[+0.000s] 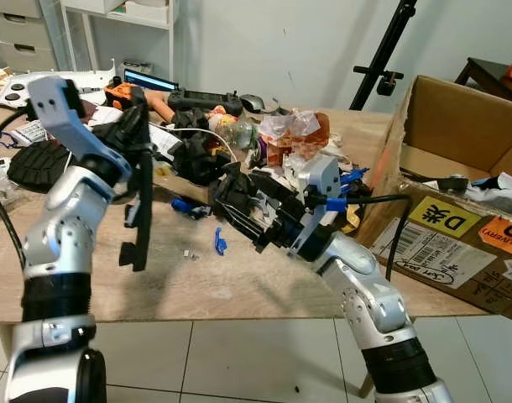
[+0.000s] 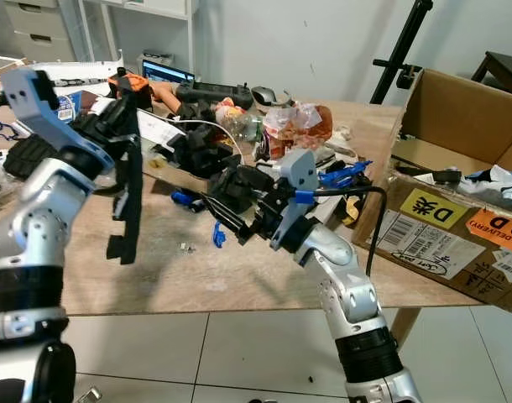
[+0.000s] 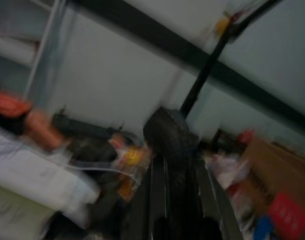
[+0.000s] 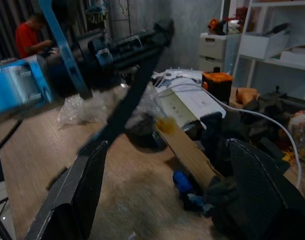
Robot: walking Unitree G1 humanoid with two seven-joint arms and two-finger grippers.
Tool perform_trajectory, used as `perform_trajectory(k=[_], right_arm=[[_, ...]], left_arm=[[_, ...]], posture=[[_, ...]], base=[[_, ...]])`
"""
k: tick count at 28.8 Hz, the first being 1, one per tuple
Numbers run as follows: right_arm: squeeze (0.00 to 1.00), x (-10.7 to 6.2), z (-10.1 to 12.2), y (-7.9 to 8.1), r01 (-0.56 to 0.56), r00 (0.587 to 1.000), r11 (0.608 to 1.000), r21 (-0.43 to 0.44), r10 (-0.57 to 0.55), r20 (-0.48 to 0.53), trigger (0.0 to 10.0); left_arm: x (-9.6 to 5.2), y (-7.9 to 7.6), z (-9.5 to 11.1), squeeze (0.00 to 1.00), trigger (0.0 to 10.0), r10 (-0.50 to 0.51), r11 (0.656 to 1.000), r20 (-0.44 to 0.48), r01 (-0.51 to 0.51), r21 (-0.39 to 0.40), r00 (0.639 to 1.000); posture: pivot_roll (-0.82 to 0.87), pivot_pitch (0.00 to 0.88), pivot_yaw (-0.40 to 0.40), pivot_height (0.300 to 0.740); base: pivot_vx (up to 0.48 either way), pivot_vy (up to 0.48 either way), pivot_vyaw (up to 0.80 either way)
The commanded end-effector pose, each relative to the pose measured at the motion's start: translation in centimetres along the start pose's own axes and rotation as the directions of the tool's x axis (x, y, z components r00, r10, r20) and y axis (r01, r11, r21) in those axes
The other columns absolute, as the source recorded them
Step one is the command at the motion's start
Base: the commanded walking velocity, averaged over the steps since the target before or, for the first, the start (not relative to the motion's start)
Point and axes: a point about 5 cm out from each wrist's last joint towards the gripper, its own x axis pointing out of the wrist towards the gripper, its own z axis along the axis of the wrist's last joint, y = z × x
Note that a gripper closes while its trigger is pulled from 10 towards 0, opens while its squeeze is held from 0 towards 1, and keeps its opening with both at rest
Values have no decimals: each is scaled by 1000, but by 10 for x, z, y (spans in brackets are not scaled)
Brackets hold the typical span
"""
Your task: Picking trash to rubbish bin
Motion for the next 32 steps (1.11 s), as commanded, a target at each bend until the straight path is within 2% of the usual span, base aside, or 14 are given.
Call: perform_trajectory(k=[1, 3, 4, 5, 7, 9, 13, 14, 15, 16, 17, 21, 25, 32], right_arm=[[1000, -1, 9, 1, -7, 999, 1000, -18, 8, 42, 10000], [1000, 1, 11, 6, -42, 997, 999, -23, 43, 57, 10000], [1000, 1, 11, 6, -42, 997, 999, -23, 43, 57, 10000], [1000, 2, 11, 7, -52, 997, 998, -31, 54, 57, 10000], [1000, 3, 11, 7, -47, 998, 998, -52, 50, 47, 10000], [1000, 4, 10, 1, 11, 999, 994, -107, -6, 40, 10000], [1000, 4, 12, -7, 79, 996, 985, -152, -73, 47, 10000], [910, 3, 13, -8, 91, 995, 983, -158, -83, 53, 10000], [314, 3, 13, -10, 97, 994, 982, -161, -89, 56, 10000], [314, 3, 13, -10, 97, 994, 982, -161, -89, 56, 10000], [0, 3, 14, -11, 102, 994, 980, -168, -94, 56, 10000], [0, 2, 14, -12, 109, 993, 979, -173, -101, 54, 10000], [0, 0, 7, -14, 114, 993, 978, -175, -113, 12, 10000], [0, 3, 4, -11, 102, 995, 990, -100, -100, 25, 10000]], left_arm=[[1, -9, -2, 0, 0, -45, 999, 0, 45, -8, 999], [2, -26, -3, 0, 0, -118, 991, 23, 119, -56, 993], [2, -26, -3, 0, 0, -118, 991, 23, 119, -56, 993], [2, -35, -5, 0, 0, -149, 985, 26, 151, -84, 988], [3, -44, -7, 0, 0, -183, 977, 28, 185, -108, 983], [1, -60, -8, 0, 0, -253, 956, 35, 256, -146, 967], [0, -69, -7, 0, 0, -298, 940, 41, 301, -159, 954], [-1, -71, -6, 0, 0, -308, 937, 42, 311, -161, 950], [-2, -73, -5, 0, 0, -318, 932, 47, 322, -168, 947], [-2, -73, -5, 0, 0, -318, 932, 47, 322, -168, 947], [-2, -75, -4, 0, 0, -330, 925, 54, 334, -179, 942], [-3, -77, -2, 0, 0, -343, 918, 62, 348, -190, 937], [-5, -88, 6, 0, 0, -394, 877, 109, 409, -251, 913], [-9, -97, 8, 0, 0, -437, 847, 118, 452, -279, 892]], posture=[[-13, 137, -100, 740], [-11, 139, -100, 740], [-11, 139, -100, 740], [-10, 138, -100, 740], [-10, 138, -100, 740], [-10, 138, -100, 740], [-10, 138, -100, 740], [-10, 138, -100, 740], [-11, 143, -95, 740], [-11, 143, -95, 740], [-11, 143, -95, 740], [-10, 141, -93, 740], [-7, 141, -95, 740], [0, 140, -98, 740]], base=[[0, 0, 0], [0, 0, 0], [0, 0, 0], [0, 0, 0], [0, 0, 0], [0, 0, 0], [0, 0, 0], [0, 0, 0], [0, 0, 0], [0, 0, 0], [0, 0, 0], [0, 0, 0], [0, 0, 0], [0, 0, 0]])
